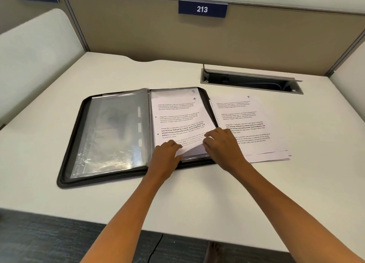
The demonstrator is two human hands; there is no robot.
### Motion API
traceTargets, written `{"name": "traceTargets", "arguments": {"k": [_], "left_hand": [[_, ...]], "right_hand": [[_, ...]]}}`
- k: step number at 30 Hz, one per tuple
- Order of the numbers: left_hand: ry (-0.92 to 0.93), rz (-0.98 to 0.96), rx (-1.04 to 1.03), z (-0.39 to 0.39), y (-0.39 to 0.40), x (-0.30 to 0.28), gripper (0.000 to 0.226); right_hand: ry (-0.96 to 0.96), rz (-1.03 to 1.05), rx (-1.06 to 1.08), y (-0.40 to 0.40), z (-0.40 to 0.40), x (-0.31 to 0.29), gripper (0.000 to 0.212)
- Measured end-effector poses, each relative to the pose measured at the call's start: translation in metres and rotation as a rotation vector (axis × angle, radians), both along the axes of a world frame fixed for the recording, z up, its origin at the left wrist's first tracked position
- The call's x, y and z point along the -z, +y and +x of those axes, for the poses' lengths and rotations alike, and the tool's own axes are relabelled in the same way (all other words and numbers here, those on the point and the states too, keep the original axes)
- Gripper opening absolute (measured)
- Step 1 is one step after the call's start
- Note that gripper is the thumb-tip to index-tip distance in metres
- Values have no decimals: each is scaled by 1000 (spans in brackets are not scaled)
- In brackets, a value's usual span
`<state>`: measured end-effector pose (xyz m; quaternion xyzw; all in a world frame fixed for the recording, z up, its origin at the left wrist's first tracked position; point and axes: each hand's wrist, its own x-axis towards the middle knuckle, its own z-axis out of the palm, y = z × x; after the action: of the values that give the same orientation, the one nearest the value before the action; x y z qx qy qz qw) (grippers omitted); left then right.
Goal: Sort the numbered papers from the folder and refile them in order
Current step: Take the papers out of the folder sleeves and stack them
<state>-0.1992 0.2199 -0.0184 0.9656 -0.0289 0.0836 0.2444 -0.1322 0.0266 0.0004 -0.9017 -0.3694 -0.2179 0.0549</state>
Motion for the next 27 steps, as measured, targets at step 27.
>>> {"name": "traceTargets", "arguments": {"k": [27], "left_hand": [[-364,69,-192,-25,-13,-21,18]], "right_hand": [[904,1081,390,49,-56,-27,36]]}}
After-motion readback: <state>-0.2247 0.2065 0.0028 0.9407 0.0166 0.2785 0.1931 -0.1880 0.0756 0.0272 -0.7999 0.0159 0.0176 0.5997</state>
